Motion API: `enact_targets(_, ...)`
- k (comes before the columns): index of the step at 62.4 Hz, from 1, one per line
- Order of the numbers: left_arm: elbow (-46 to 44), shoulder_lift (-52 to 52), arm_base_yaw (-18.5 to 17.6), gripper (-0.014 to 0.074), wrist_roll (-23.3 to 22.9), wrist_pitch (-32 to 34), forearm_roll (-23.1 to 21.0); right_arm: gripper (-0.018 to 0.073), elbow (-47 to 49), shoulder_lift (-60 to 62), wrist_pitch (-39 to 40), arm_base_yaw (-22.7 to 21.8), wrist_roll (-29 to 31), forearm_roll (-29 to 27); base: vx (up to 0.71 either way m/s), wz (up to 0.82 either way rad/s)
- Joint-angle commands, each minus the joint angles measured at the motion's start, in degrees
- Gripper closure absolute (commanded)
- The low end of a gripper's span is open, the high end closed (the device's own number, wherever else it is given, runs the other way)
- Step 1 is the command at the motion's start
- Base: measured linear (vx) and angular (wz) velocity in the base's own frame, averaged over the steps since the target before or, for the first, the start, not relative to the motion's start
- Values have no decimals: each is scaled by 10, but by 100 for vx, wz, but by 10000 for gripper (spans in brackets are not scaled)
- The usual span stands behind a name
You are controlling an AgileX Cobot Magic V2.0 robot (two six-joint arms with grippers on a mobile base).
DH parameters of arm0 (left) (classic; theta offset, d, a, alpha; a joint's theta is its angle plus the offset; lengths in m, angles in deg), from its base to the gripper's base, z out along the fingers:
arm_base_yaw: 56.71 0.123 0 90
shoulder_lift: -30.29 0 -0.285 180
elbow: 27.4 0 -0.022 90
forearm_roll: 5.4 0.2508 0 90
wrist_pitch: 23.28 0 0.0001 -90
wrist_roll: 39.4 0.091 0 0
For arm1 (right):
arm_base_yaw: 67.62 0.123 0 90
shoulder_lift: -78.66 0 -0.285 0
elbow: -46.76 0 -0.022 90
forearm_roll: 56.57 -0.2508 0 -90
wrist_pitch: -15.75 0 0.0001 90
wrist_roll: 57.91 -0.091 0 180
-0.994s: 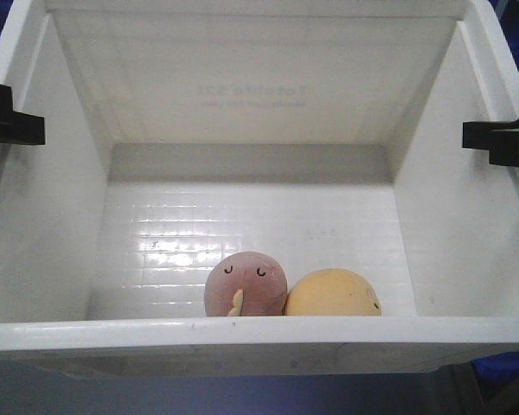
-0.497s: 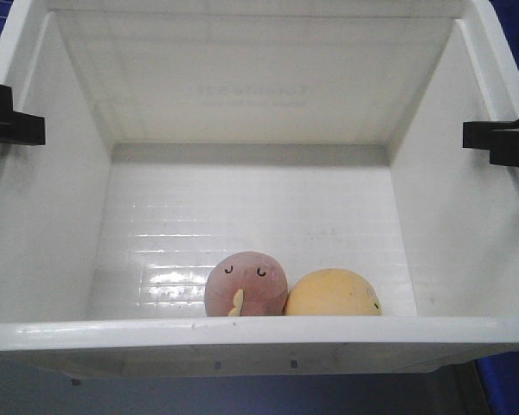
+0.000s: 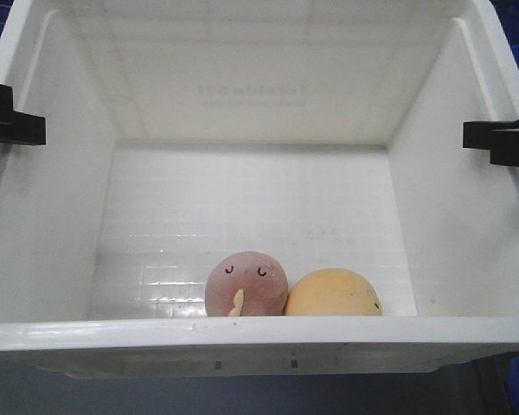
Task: Place moving items into box and shelve
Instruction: 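Carry the crate with both grippers as the base keeps moving, then hold the crate rims with both grippers while driving to the roller shelf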
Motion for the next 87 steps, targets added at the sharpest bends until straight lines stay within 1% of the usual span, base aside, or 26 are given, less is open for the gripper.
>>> enact_targets(1,-30,12,-2,600,6,83,-16,565,26,12,68,0,16,-20,34,26)
enact_targets(37,-30,12,-2,600,6,83,-16,565,26,12,66,0,16,-20,29,39)
enact_targets(87,-30,12,-2,600,6,83,-16,565,26,12,66,0,16,-20,19,59)
